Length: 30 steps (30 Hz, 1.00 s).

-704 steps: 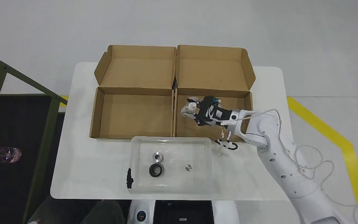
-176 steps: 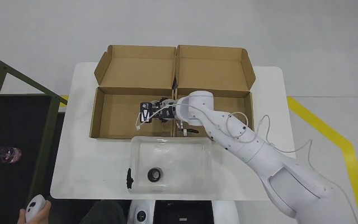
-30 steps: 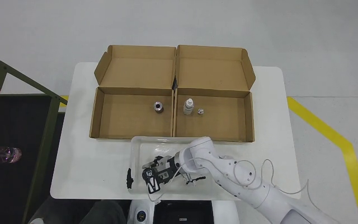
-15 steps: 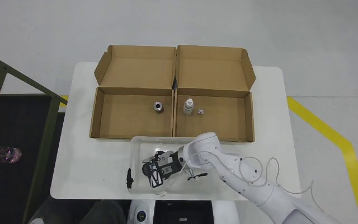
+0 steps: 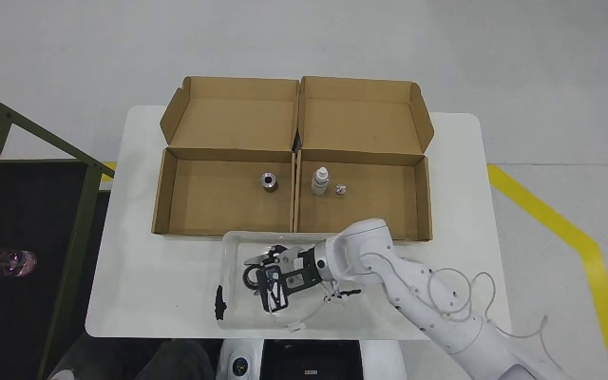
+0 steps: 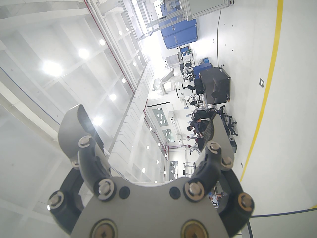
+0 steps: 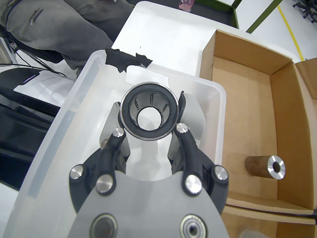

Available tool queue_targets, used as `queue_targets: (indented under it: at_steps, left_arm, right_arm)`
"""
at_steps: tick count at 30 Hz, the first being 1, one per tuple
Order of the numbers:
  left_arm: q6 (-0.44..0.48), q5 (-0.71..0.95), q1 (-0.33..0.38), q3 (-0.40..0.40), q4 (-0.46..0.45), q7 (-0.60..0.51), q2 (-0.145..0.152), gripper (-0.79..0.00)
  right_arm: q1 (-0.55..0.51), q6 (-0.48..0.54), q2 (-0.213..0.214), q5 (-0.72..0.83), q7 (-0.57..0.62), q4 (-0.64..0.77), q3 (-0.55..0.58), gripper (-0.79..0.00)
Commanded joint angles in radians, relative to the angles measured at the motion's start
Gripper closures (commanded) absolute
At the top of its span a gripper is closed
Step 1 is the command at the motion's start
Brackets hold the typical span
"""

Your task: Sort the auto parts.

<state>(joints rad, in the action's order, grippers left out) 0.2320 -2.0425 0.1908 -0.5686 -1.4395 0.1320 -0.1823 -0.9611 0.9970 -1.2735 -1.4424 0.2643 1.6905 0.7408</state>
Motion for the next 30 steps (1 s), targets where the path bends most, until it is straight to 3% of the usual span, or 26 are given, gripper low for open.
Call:
queue_targets:
  at_steps: [1, 30]
  left_arm:
    - [0.0, 0.0, 0.0, 0.0, 0.0, 0.0, 0.0, -0.785]
    - [0.0, 0.0, 0.0, 0.0, 0.0, 0.0, 0.0, -0.785]
  right_arm:
    - [-0.002, 0.0, 0.003, 0.004, 0.0, 0.013, 0.011, 0.0]
    - [0.083, -0.06, 0.009, 0.078, -0.025, 0.043, 0.093, 0.0]
